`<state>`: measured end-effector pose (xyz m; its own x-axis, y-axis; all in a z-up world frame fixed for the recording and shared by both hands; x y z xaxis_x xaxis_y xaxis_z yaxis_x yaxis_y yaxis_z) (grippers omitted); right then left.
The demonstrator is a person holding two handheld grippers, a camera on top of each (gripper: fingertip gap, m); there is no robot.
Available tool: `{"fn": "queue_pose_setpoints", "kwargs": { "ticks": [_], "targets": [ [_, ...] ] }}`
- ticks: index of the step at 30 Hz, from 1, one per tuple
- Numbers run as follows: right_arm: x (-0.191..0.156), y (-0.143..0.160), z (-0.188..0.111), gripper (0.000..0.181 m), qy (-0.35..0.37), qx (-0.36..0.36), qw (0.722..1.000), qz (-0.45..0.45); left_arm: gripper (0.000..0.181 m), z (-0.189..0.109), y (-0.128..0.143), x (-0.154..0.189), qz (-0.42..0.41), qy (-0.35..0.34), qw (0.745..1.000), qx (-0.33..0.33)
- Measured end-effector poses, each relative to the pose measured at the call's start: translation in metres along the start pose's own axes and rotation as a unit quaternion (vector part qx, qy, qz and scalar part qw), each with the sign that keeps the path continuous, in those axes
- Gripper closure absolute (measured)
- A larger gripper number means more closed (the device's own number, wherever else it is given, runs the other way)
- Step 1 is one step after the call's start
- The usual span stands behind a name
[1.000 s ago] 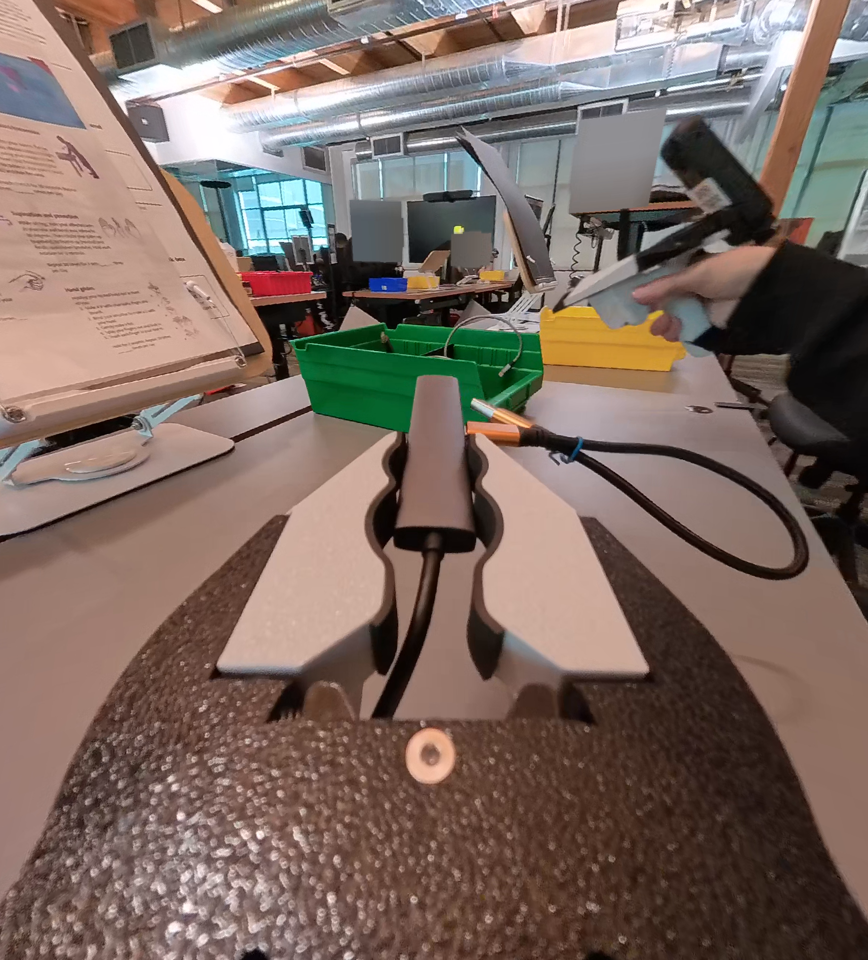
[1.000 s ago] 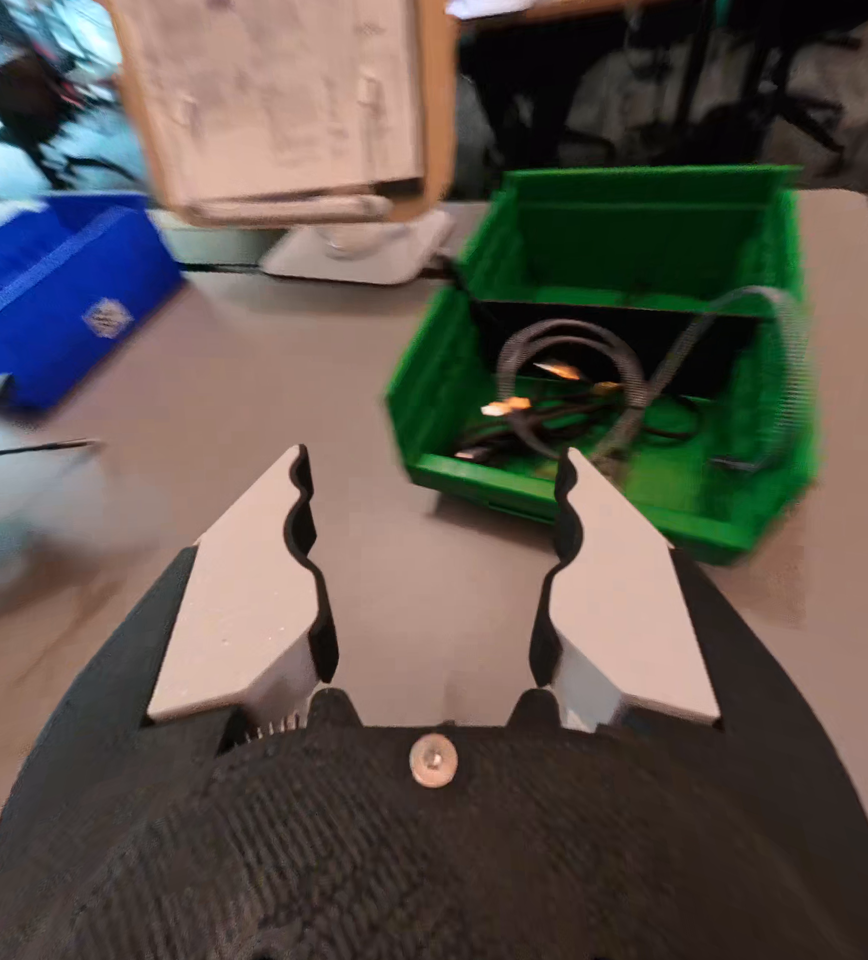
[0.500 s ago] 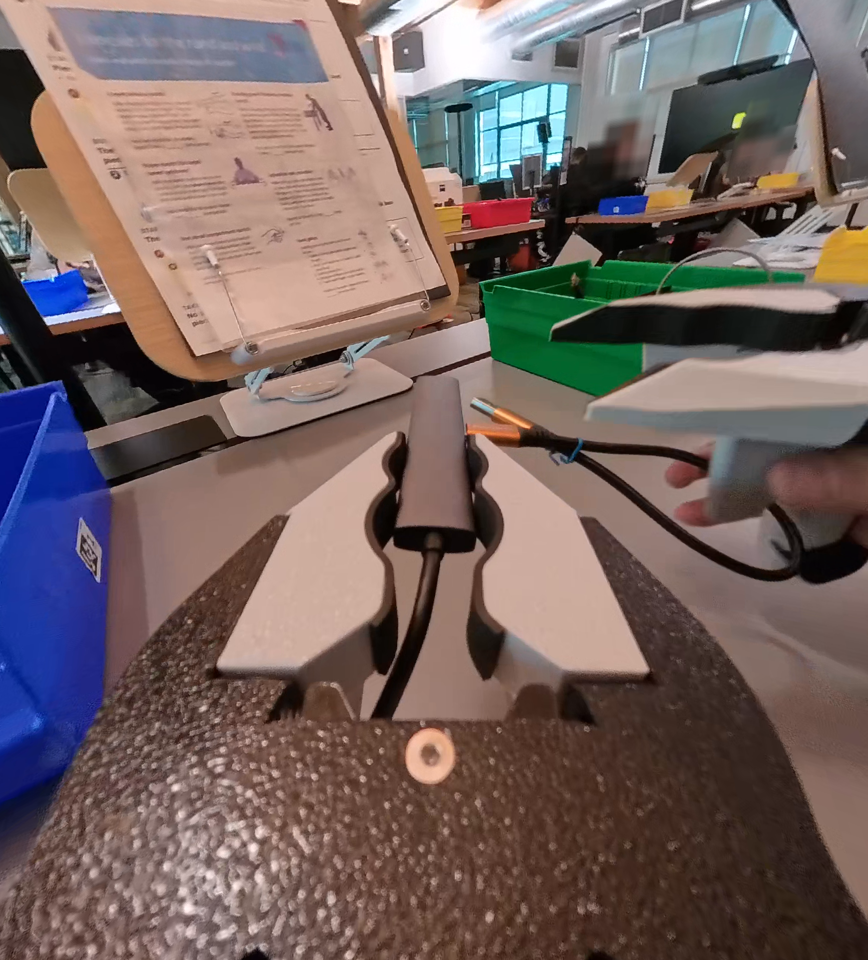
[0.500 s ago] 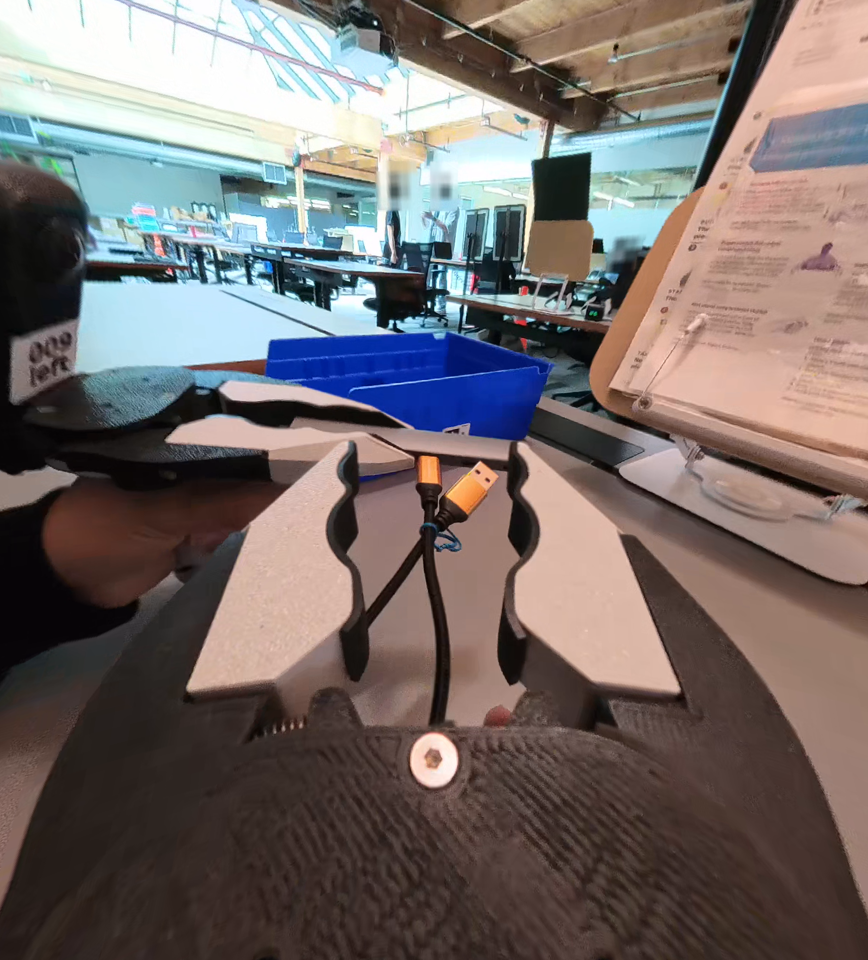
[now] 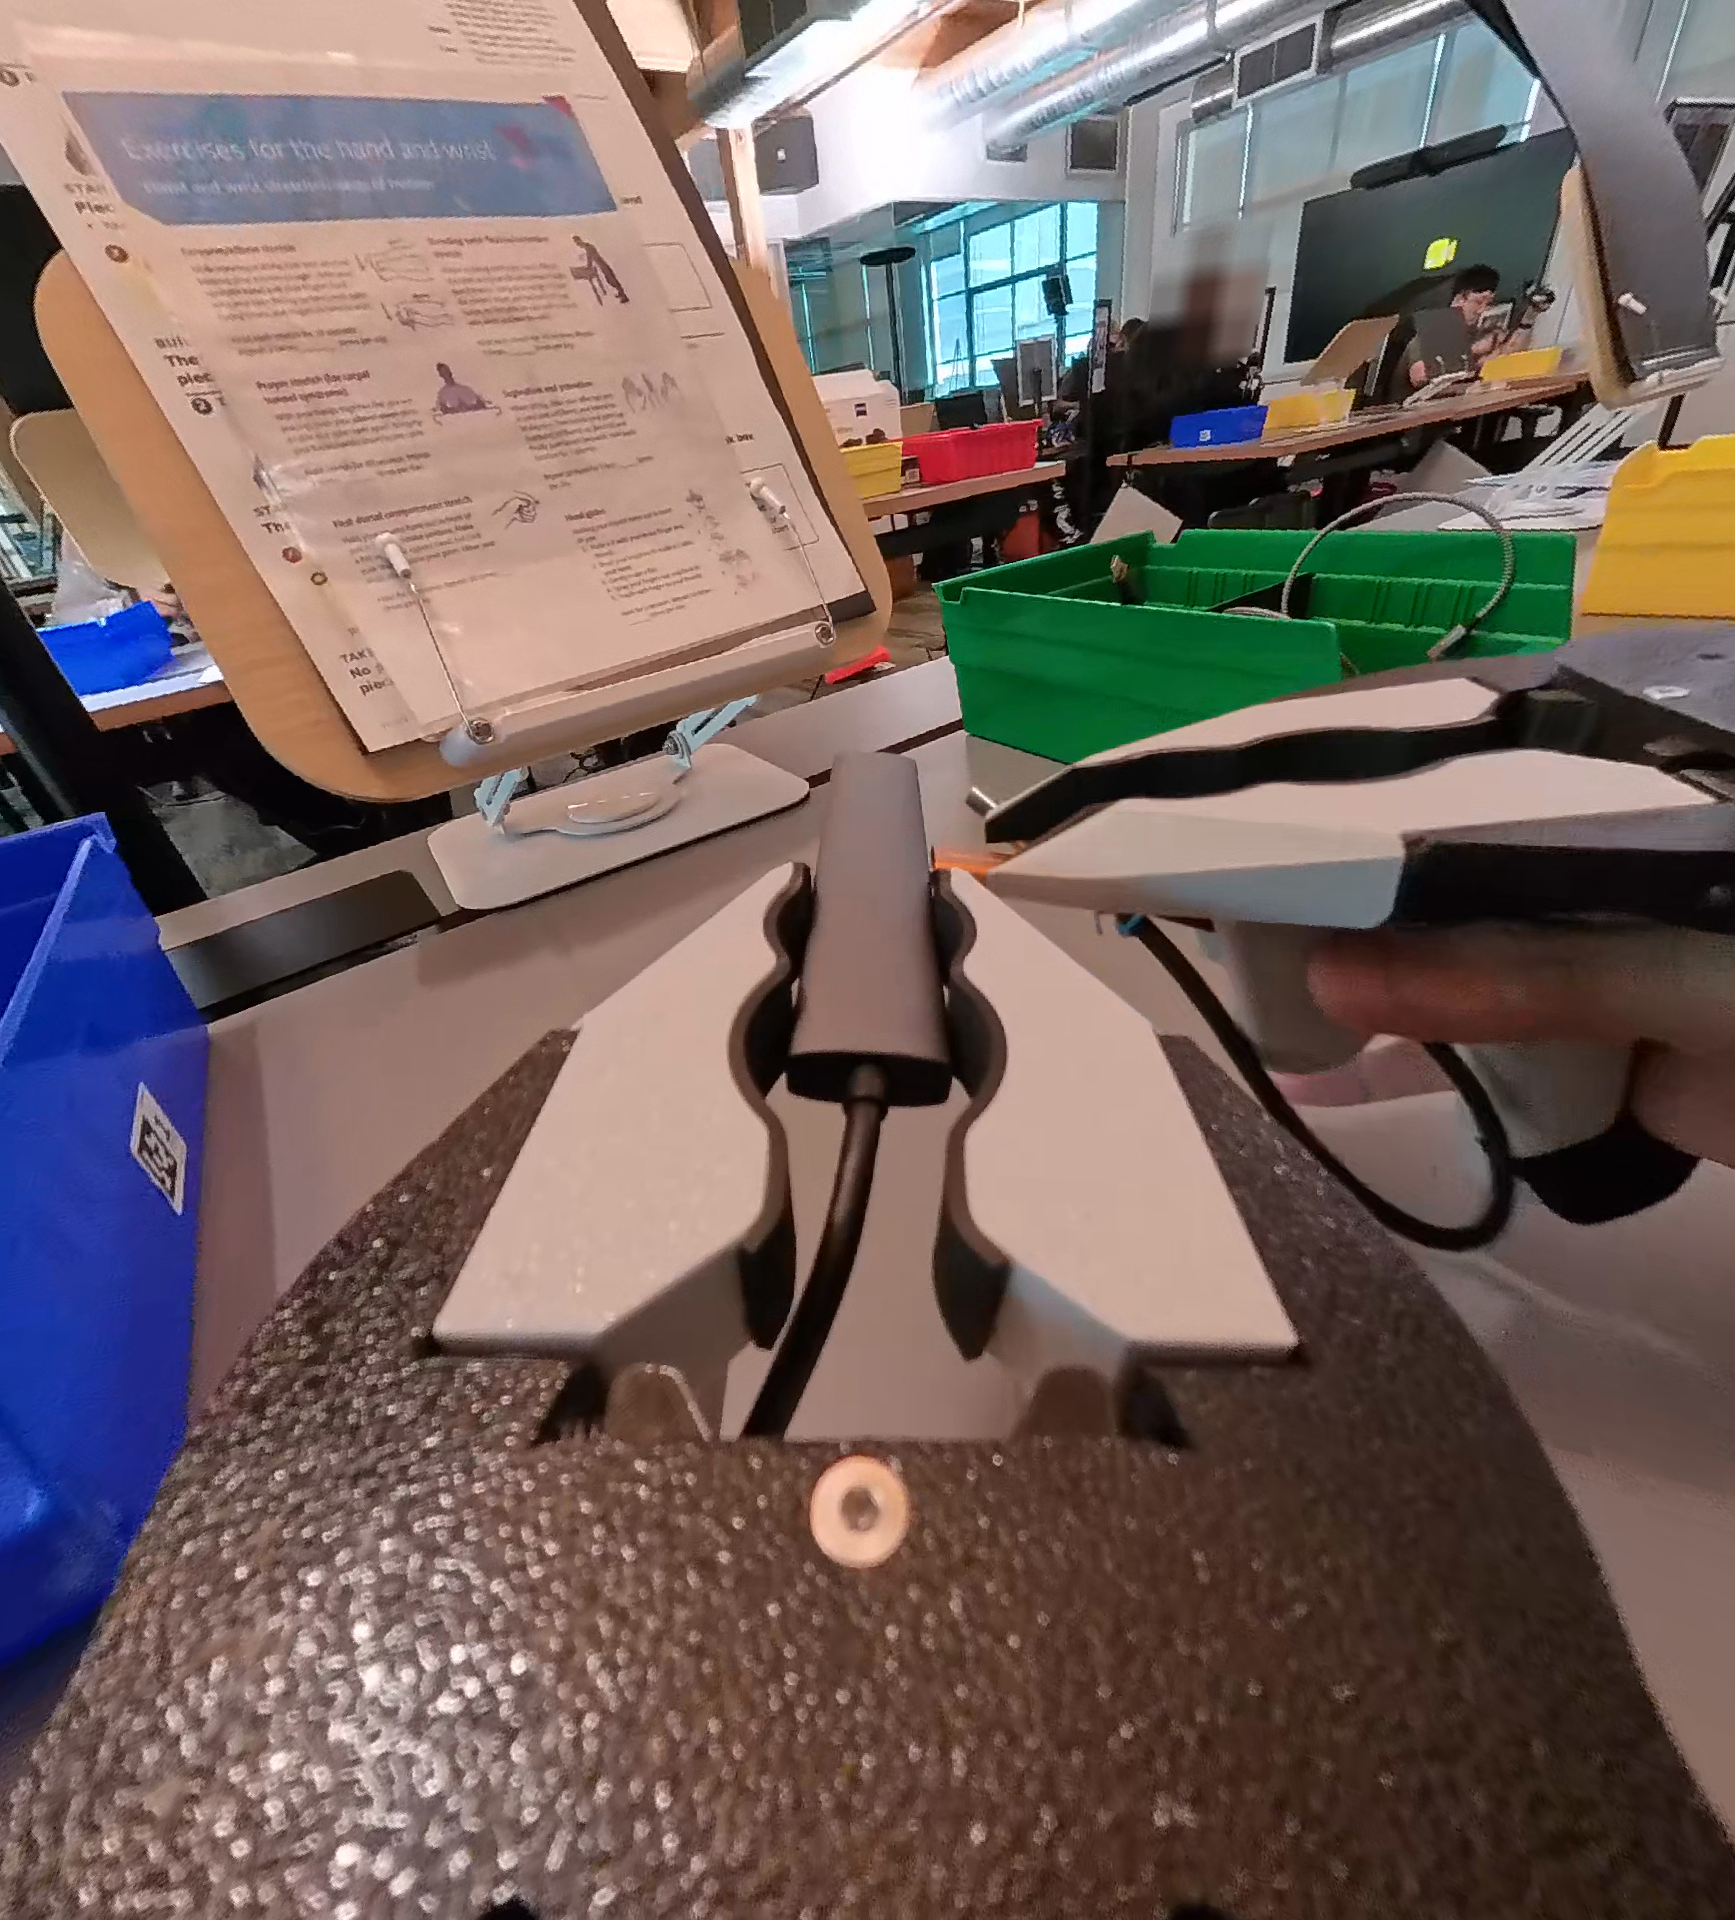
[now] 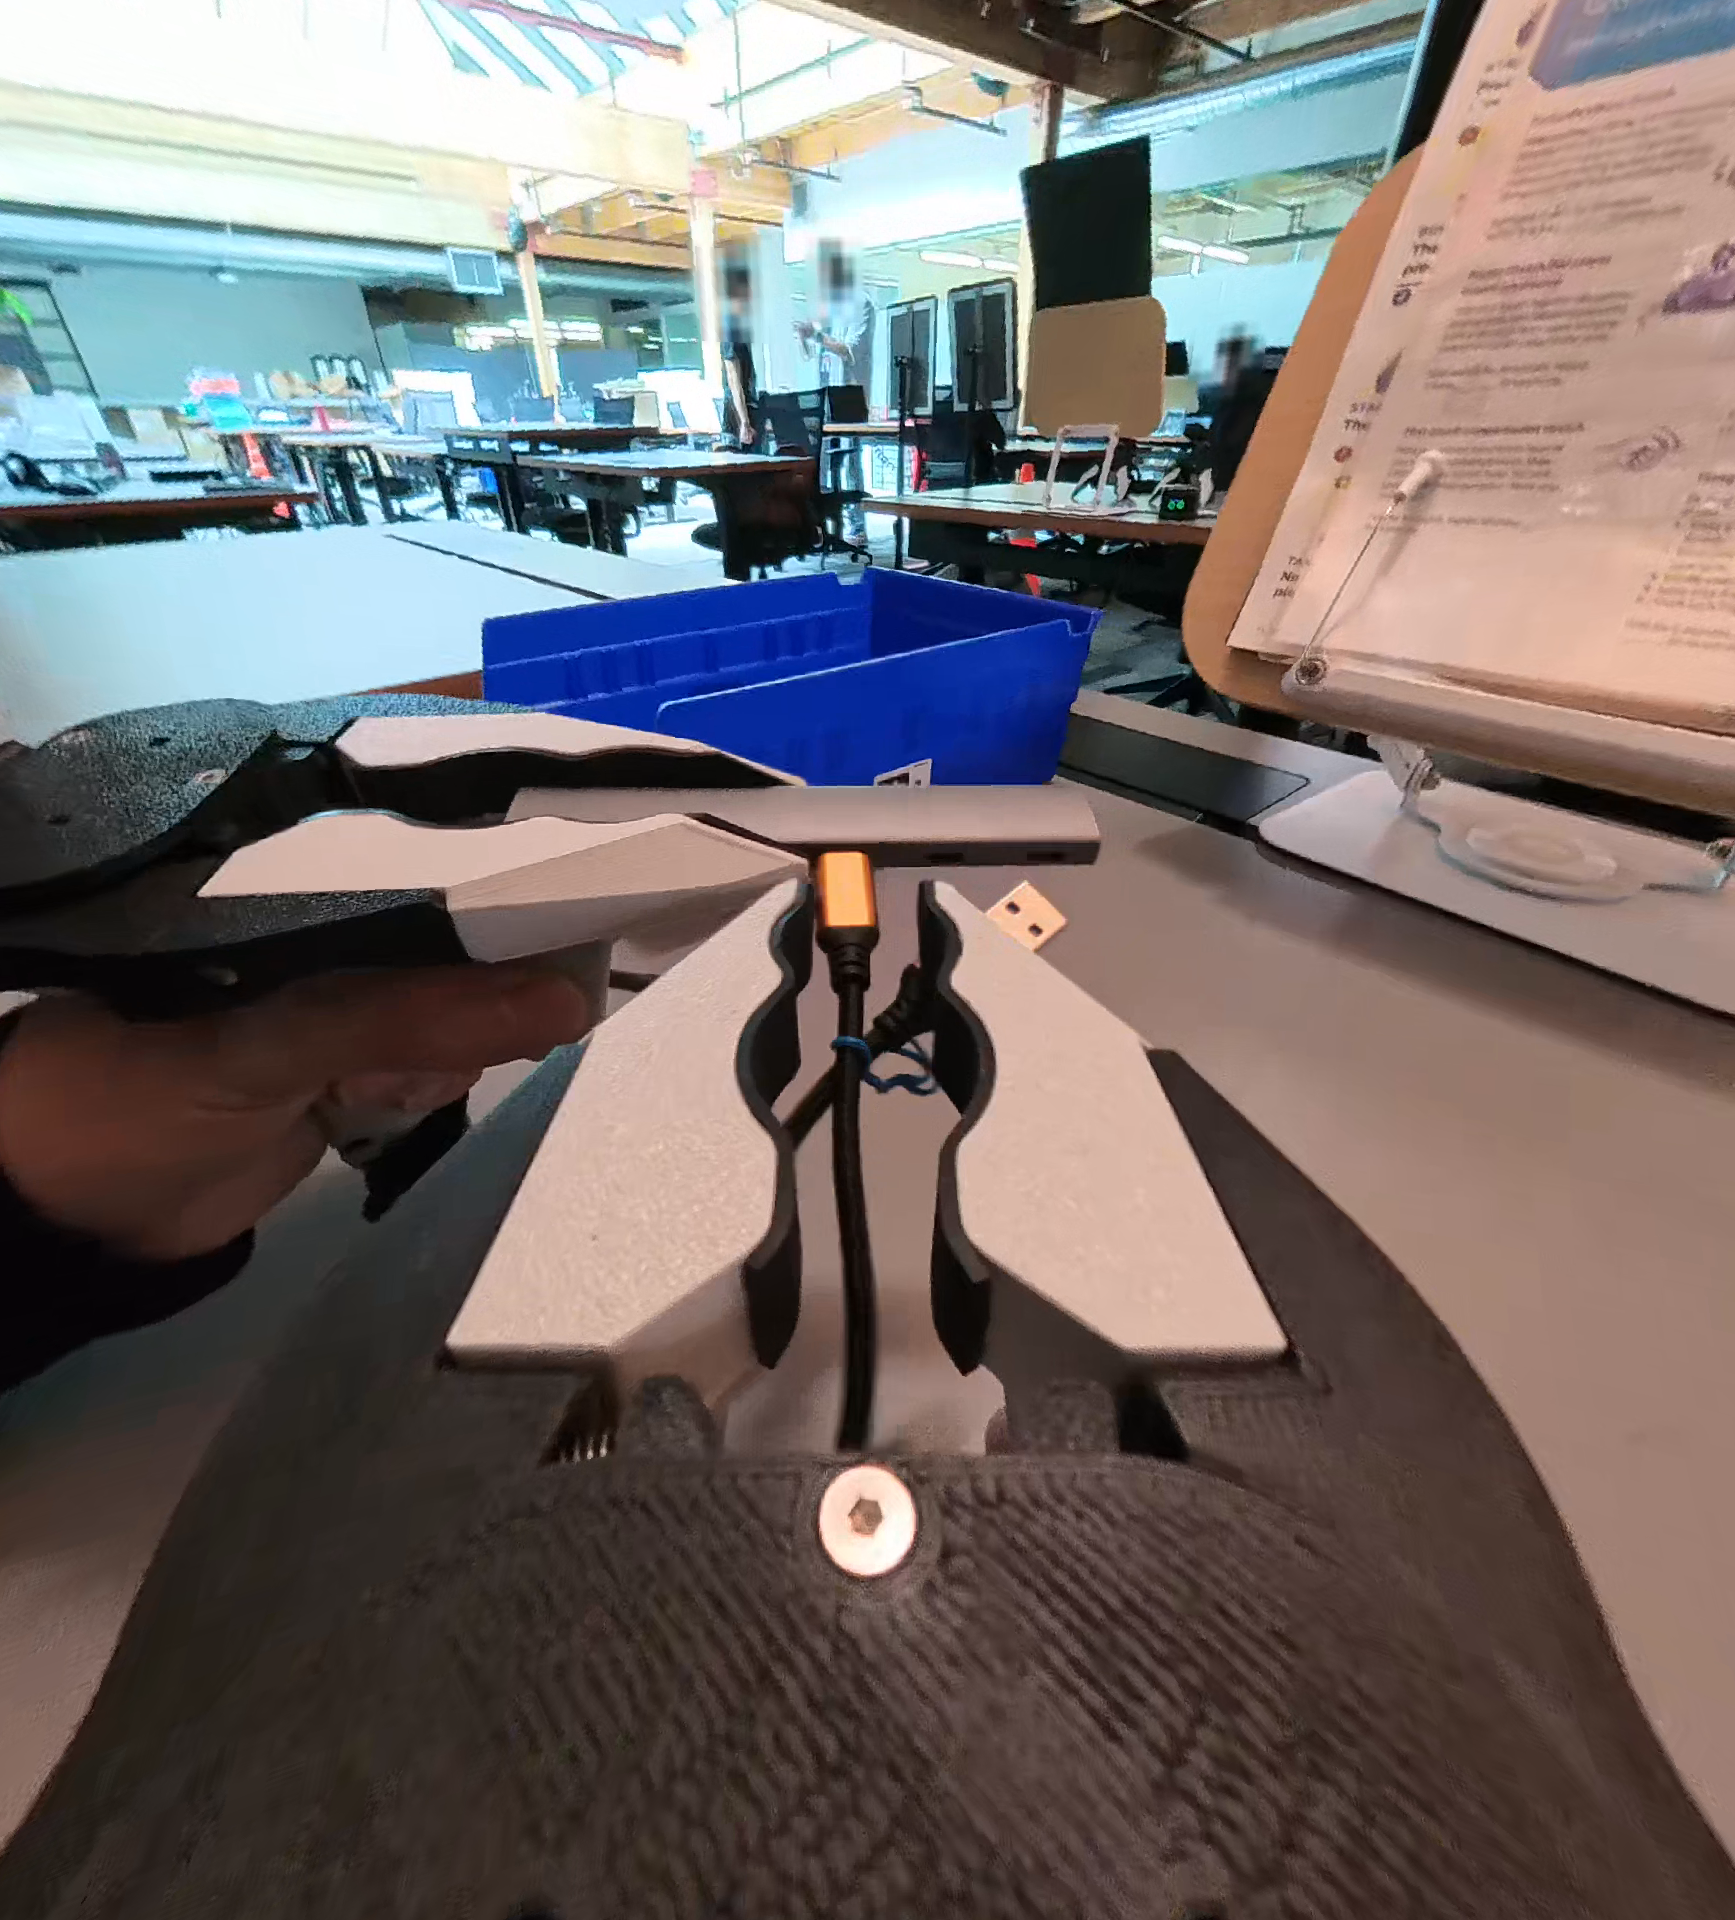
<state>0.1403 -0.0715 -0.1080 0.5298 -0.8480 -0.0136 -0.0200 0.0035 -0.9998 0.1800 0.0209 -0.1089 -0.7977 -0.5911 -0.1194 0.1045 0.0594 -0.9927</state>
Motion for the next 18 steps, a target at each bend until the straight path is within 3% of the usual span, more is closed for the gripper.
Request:
{"fn": "queue_pose_setpoints", "kwargs": {
  "ticks": [5, 10, 18],
  "targets": [
    [-0.0028, 0.0078, 0.0005, 0.17, -0.008, 0.0, 1.0, 0.013, 0.16, -0.0001, -0.0003, 0.0008, -0.013, 0.004, 1.0, 0.003],
    [-0.0053, 0.006, 0.0008, 0.17, 0.003, 0.046, 0.998, 0.043, 0.16, -0.0004, -0.0013, 0.0023, -0.029, 0.009, 0.999, 0.008],
    [-0.0066, 0.0073, 0.001, 0.17, 0.031, 0.075, 0.996, 0.032, 0.16, 0.002, 0.0021, 0.0026, -0.107, 0.022, 0.994, -0.001]
  ]
}}
Point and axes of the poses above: each gripper's, where its closed fingertips meet, z out along the fingers, y out of its underside, x = y × z across the jaws, the point moved 6 cm from there along -z, back along the fingers, and after that the axes turned 8 degrees about -y, right-handed, at the moved point
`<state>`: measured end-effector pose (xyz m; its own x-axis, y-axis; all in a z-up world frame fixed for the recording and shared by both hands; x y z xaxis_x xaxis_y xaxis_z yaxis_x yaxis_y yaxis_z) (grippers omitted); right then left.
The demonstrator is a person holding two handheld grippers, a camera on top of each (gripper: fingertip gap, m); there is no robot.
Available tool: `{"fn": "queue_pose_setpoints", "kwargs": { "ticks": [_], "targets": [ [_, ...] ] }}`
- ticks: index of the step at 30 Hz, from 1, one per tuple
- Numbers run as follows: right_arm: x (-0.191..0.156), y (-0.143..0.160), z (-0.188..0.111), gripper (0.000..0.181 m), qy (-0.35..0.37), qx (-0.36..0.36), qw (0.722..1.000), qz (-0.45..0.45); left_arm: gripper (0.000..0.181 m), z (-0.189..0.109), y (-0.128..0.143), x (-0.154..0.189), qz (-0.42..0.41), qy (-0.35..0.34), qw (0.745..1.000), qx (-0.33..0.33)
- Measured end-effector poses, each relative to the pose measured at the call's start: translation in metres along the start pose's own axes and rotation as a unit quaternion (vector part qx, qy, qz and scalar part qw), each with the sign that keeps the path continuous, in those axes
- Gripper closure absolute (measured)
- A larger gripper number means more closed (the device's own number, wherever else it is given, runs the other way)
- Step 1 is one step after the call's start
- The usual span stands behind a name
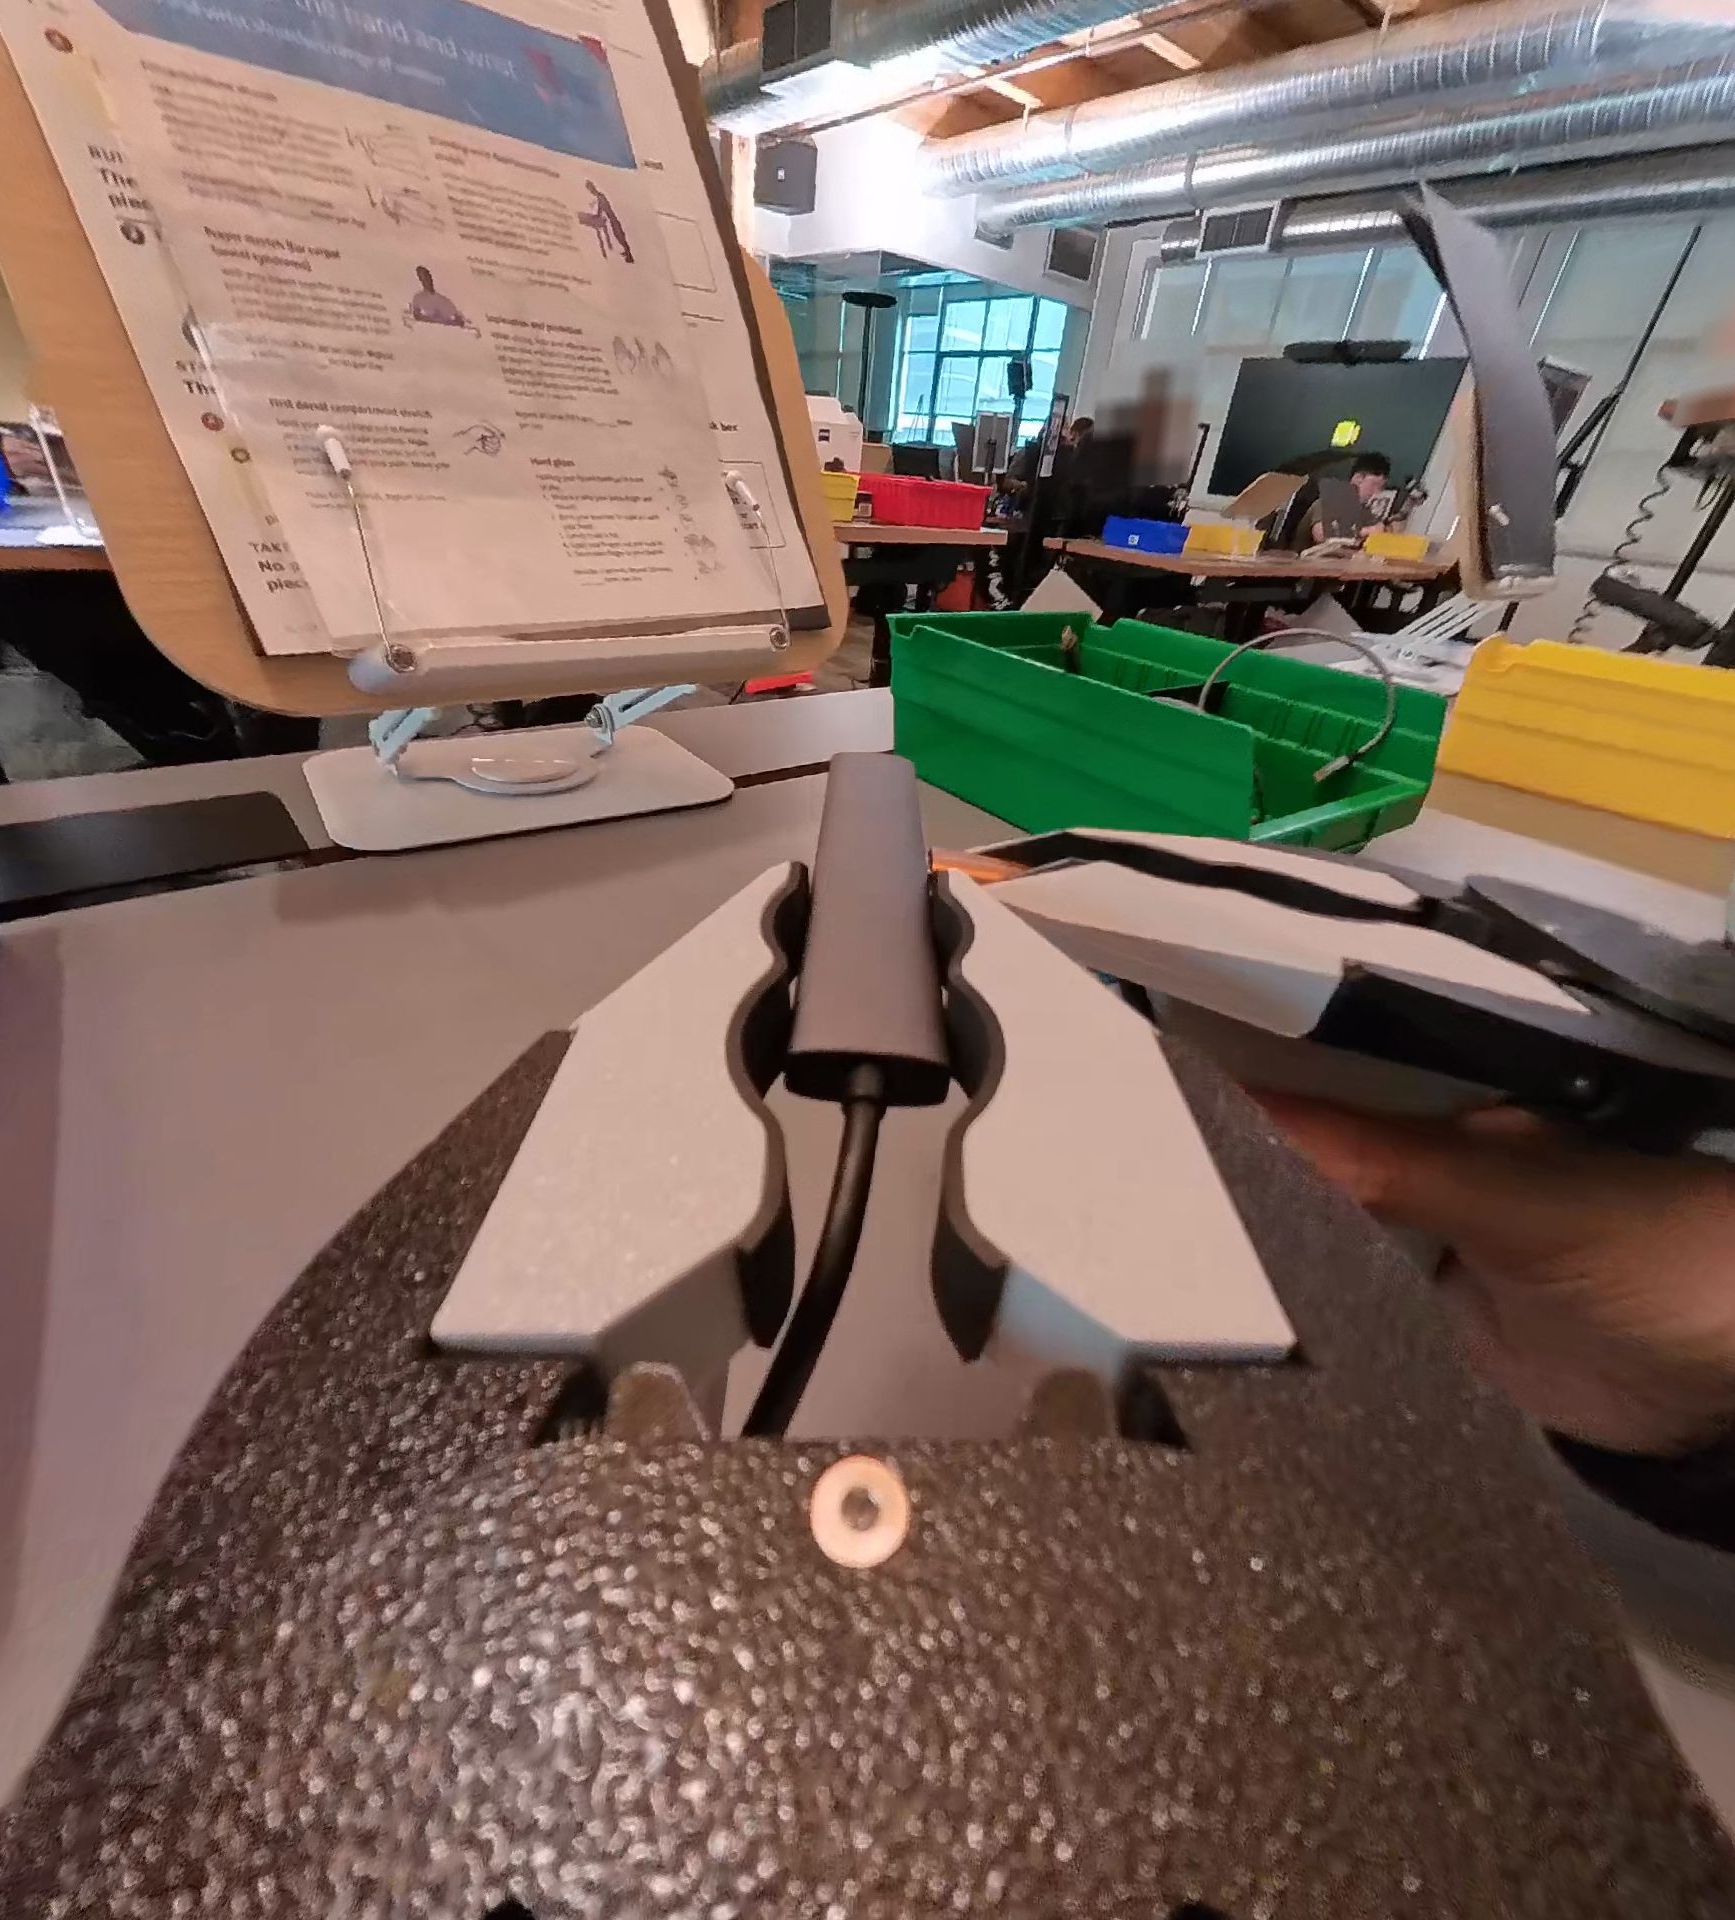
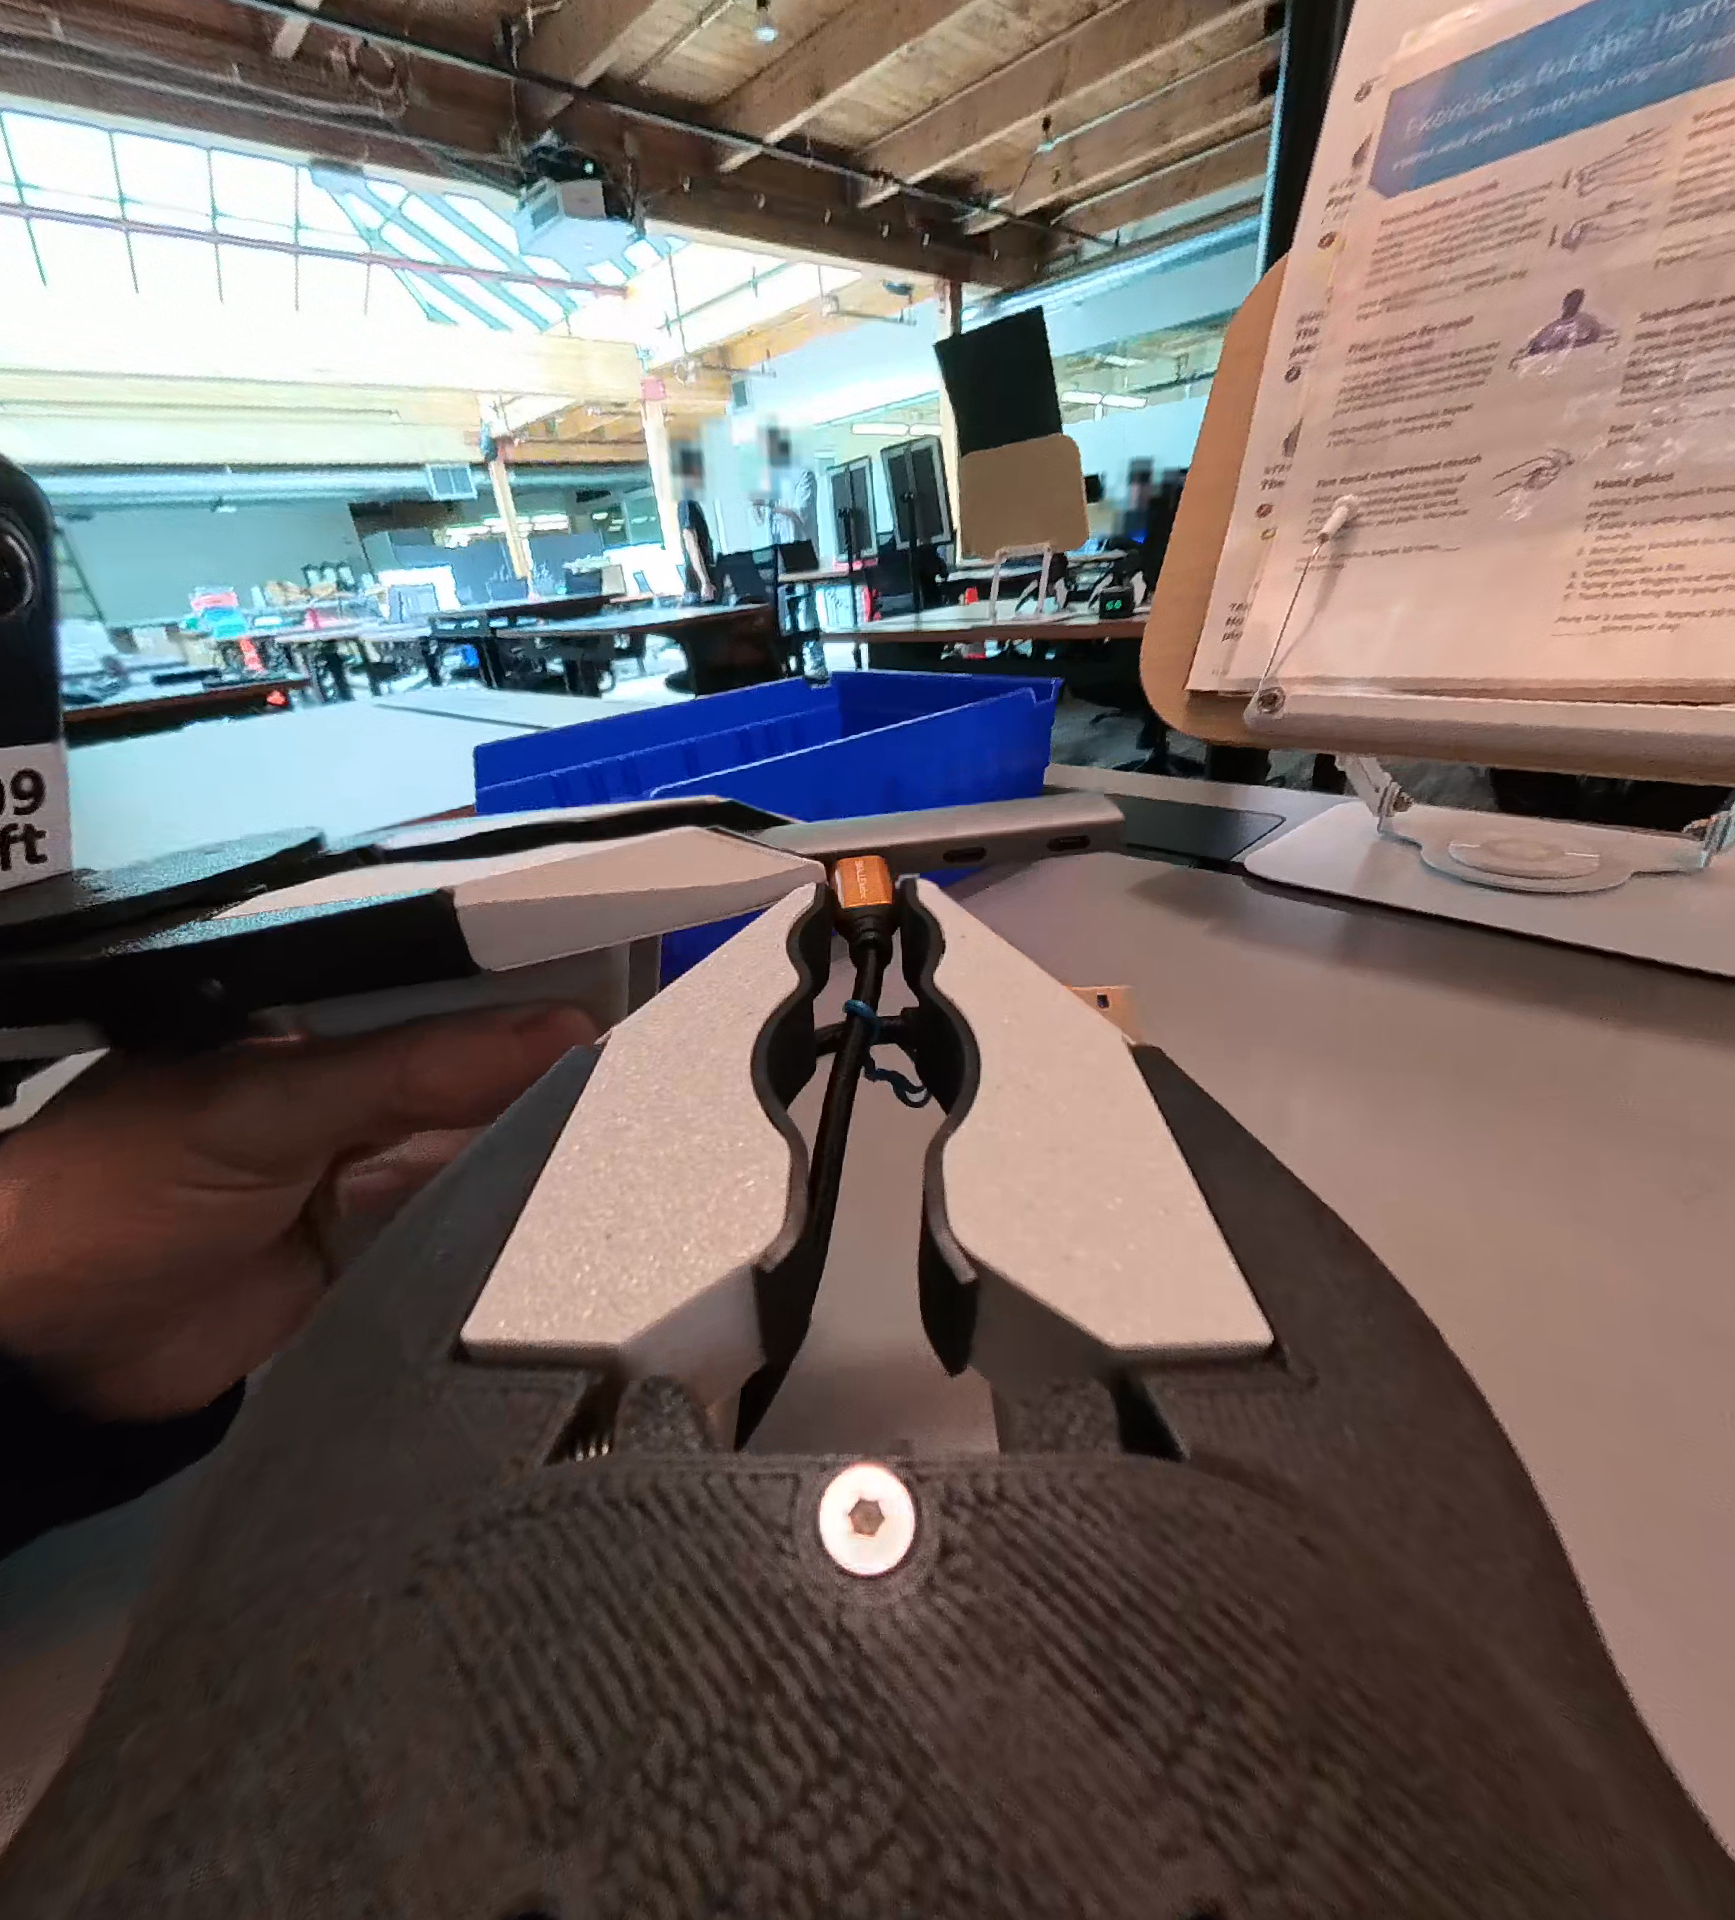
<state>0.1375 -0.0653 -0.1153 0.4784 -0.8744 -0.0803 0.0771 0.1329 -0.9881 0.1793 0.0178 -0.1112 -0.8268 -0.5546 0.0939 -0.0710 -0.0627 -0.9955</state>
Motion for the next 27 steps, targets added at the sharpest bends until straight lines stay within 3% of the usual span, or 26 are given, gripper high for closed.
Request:
{"fn": "queue_pose_setpoints", "kwargs": {
  "ticks": [9, 14, 21, 23, 25, 27],
  "targets": [
    [-0.005, -0.005, -0.001, 0.17, 0.021, 0.015, 0.999, -0.037, 0.16, -0.001, -0.002, 0.0, -0.041, 0.019, 0.999, 0.009],
    [-0.008, -0.008, -0.002, 0.17, 0.033, -0.015, 0.997, -0.062, 0.16, -0.001, -0.001, -0.001, -0.066, 0.032, 0.997, 0.006],
    [-0.012, -0.011, -0.01, 0.17, 0.037, -0.025, 0.996, -0.074, 0.159, -0.003, -0.004, 0.004, -0.029, 0.033, 0.999, 0.008],
    [-0.007, -0.022, -0.032, 0.17, 0.053, 0.012, 0.996, -0.071, 0.16, -0.012, -0.01, -0.037, -0.018, -0.089, 0.995, 0.027],
    [0.007, -0.027, -0.053, 0.17, 0.072, 0.011, 0.994, -0.076, 0.16, -0.031, -0.031, -0.074, -0.089, -0.077, 0.992, 0.051],
    [0.02, -0.034, -0.065, 0.17, 0.08, 0.024, 0.994, -0.071, 0.16, -0.04, -0.055, -0.063, -0.057, -0.054, 0.993, 0.088]
  ]
}}
Point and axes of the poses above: each gripper's, where its closed fingertips meet, z out along the fingers, y out of its underside, x = y × z across the jaws, the point moved 6 cm from there along -z, back along the fingers, and after that the axes turned 8 degrees about -y, right-handed, at the moved point
